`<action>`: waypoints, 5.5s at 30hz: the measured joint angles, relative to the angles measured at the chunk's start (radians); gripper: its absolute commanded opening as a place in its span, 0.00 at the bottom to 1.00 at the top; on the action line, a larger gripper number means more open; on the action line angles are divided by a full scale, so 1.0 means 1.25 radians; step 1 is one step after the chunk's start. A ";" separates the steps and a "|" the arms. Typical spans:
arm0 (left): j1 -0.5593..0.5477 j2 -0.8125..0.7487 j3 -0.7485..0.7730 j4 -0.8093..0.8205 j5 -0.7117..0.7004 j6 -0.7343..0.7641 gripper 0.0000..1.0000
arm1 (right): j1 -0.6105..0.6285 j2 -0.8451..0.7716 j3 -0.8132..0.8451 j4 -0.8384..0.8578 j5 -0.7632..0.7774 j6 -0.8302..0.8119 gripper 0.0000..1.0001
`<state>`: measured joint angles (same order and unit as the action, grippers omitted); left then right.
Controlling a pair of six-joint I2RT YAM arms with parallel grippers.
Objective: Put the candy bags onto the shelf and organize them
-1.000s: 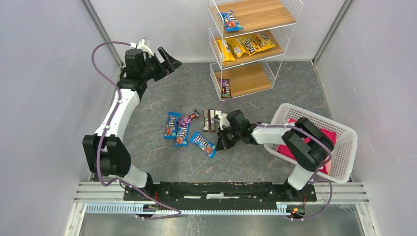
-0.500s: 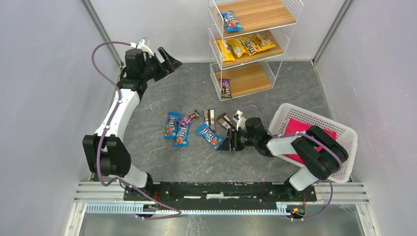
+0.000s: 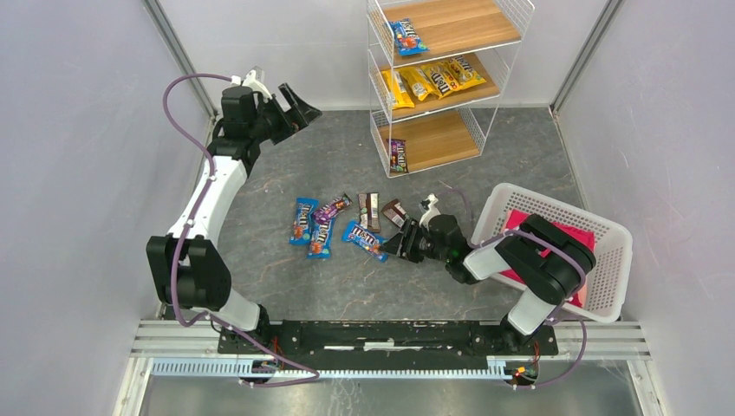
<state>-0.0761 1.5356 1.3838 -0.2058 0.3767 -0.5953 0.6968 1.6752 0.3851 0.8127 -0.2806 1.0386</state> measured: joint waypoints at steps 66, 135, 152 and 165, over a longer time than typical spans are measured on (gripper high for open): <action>-0.026 0.007 -0.013 0.011 -0.004 -0.016 0.97 | -0.079 -0.161 1.173 -0.777 0.675 -0.630 0.00; 0.002 0.021 -0.013 0.023 0.023 -0.018 0.97 | -0.311 -0.381 0.659 -0.574 0.221 -0.273 0.80; 0.000 0.022 -0.013 0.021 0.014 -0.023 0.97 | 0.252 -0.182 0.258 -0.450 0.210 -0.456 0.83; 0.020 0.032 -0.013 0.011 0.016 -0.023 0.98 | 0.560 0.114 0.597 -0.519 0.470 -1.061 0.84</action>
<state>-0.0513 1.5757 1.3674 -0.1921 0.3969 -0.6239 1.3964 1.8183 1.1309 0.1638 0.3065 -0.2871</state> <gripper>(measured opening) 0.979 0.836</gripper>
